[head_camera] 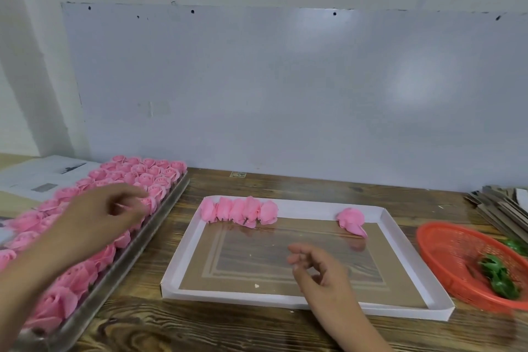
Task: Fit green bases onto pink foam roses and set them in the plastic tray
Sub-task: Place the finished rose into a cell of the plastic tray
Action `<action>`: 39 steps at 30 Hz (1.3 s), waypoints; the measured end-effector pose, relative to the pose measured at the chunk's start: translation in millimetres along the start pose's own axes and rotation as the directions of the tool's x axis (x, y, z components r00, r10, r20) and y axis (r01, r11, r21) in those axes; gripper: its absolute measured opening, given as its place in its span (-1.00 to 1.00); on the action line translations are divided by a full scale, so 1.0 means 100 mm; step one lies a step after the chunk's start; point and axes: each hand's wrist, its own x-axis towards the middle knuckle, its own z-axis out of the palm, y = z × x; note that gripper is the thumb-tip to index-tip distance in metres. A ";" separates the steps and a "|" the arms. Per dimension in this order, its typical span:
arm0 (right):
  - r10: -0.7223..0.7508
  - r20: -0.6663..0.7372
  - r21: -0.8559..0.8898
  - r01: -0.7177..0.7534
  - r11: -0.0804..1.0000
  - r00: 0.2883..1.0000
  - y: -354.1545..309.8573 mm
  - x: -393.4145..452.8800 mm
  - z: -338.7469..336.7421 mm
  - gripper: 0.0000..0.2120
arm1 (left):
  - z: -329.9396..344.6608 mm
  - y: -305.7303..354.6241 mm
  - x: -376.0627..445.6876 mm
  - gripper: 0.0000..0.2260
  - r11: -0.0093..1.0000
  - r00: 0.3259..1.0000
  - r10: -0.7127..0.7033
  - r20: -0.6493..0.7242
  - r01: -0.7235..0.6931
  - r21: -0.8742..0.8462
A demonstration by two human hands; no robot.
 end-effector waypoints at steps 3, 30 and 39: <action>-0.014 0.019 -0.041 0.015 0.999 1.000 0.00 -0.02 0.02 -0.63 | 0.68 0.43 0.20 -0.88 0.999 0.982 0.037 0.186 -0.038 -0.001; -0.062 0.055 -0.133 0.069 0.989 0.997 -0.06 -0.05 0.02 -0.65 | 2.37 1.19 0.71 -0.51 0.989 0.943 -0.075 0.323 0.028 0.147; 0.095 -0.253 0.055 -0.084 0.995 0.963 -0.01 0.11 -0.09 -0.73 | 2.14 1.25 0.24 -0.54 0.653 0.925 -0.019 0.380 0.299 -0.696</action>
